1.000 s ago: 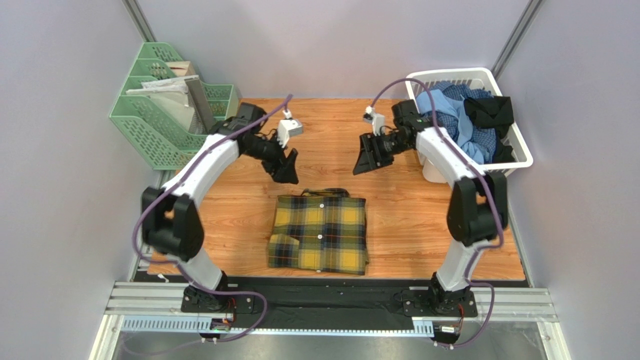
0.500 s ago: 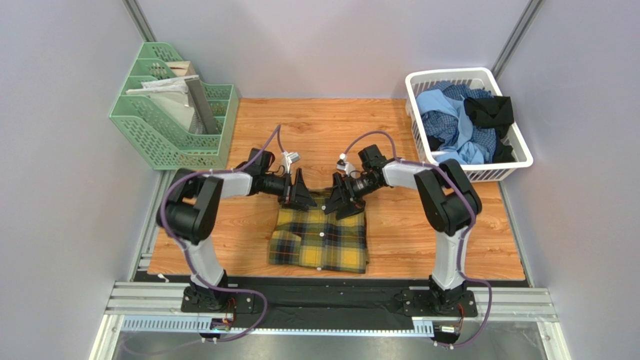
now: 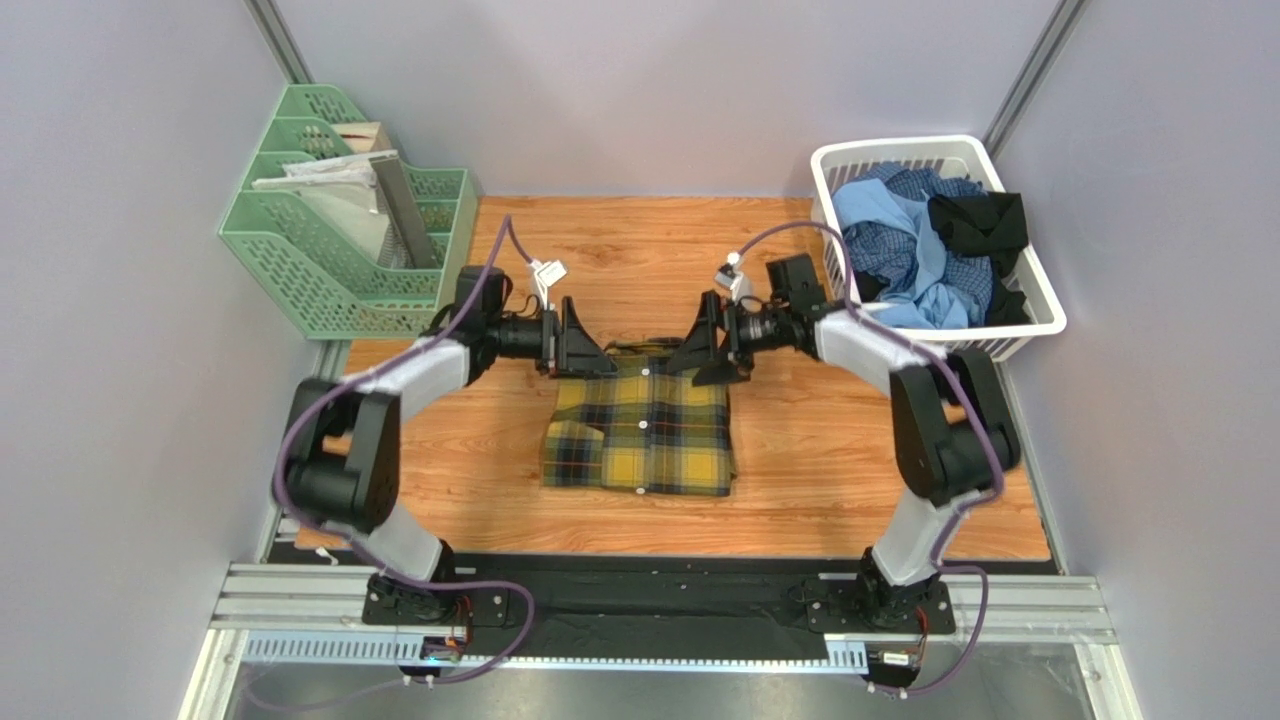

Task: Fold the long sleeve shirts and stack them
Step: Fold the shirt

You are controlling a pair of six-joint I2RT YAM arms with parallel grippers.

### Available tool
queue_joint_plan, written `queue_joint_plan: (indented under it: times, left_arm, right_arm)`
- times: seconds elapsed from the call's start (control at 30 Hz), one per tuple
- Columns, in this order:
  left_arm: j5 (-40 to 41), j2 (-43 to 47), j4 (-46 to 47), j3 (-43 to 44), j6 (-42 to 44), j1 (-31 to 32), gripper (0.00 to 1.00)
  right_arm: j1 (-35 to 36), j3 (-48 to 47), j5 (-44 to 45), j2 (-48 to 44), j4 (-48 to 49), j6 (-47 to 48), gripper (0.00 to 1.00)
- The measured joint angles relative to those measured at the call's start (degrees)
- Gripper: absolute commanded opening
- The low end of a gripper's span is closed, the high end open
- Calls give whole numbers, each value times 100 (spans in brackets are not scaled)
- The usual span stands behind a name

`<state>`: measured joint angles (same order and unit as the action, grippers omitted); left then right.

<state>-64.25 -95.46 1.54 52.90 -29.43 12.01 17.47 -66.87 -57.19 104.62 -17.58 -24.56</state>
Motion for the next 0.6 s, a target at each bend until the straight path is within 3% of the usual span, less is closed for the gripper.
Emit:
queue_joint_plan:
  times: [0.1,0.2,0.3,0.4,0.6]
  left_arm:
    - [-79,1150,551,-807,-457,417,99]
    - [70,1563,1161,-1641,-914,929,99]
    - [74,1215,1228,-2063,-1239,1161,98]
    - [365,212,1193,-2072,-1276,984,97]
    - [-190,-732,1139,-1764,-1246,570,94]
  right_arm:
    - [584,868,-120,-1008,669,-492,100]
    - [1421,1399,-297,-1196,1539,-973,100]
    - [1711,1598,-356,-531,1961,-1217,100]
    - [1513,1635,-579,501,2240,-1397,99]
    - [1078,1482,-1307,817,2103,-778,96]
